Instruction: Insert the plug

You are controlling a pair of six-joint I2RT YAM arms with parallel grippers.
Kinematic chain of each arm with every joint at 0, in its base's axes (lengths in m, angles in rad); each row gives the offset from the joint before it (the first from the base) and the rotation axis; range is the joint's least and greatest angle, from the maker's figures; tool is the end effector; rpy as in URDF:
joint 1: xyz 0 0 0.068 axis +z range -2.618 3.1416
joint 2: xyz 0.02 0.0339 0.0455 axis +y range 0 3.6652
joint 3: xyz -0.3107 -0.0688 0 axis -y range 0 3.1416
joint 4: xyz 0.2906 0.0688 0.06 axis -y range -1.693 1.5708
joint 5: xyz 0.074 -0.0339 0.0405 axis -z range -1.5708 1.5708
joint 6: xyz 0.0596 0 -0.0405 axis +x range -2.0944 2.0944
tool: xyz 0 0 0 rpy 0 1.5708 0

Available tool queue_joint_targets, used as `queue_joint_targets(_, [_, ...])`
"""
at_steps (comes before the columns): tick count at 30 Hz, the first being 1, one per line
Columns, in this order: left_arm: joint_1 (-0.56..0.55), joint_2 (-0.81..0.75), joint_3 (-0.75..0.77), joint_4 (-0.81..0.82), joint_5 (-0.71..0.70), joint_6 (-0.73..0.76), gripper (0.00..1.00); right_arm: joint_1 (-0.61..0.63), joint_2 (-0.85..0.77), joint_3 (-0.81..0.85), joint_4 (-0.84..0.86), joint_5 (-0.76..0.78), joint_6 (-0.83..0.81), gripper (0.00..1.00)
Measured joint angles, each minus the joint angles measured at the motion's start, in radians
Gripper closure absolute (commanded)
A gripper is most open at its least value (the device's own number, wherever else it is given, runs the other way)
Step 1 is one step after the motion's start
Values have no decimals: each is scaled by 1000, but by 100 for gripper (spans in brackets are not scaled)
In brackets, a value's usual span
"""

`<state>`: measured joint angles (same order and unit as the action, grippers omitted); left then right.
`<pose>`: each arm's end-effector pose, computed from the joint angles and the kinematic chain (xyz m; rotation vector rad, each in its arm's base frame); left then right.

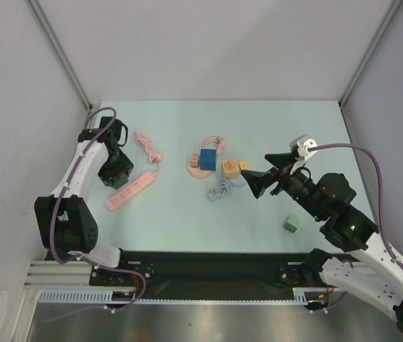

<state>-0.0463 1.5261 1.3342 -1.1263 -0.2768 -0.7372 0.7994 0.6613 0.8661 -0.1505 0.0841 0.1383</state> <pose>0.3360 0.0007 0.3002 -0.9931 2.6136 0.2244 0.1293 0.1258 0.4294 -0.4392 1.4928 0.6833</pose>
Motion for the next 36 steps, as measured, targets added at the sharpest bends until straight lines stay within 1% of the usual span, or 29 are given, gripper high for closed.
queue_joint_targets(4, [39, 0, -67, 2, -16, -14, 100, -16, 4, -1, -1, -31, 22, 0])
queue_joint_targets(10, [58, -15, -161, 34, -8, -8, 100, -18, 21, -1, -1, -53, 34, 0])
queue_joint_targets(17, [205, -112, -311, 156, 58, 84, 100, -18, 17, -1, -2, -63, 38, 0])
queue_joint_targets(20, [241, -171, -366, 201, 97, 111, 100, -18, 15, -1, -2, -64, 39, 0])
queue_joint_targets(26, [244, -175, -377, 250, 144, 134, 100, -21, 18, -1, -2, -66, 45, 0])
queue_joint_targets(36, [244, -172, -377, 257, 150, 136, 100, -30, 25, -1, -2, -67, 45, 0])
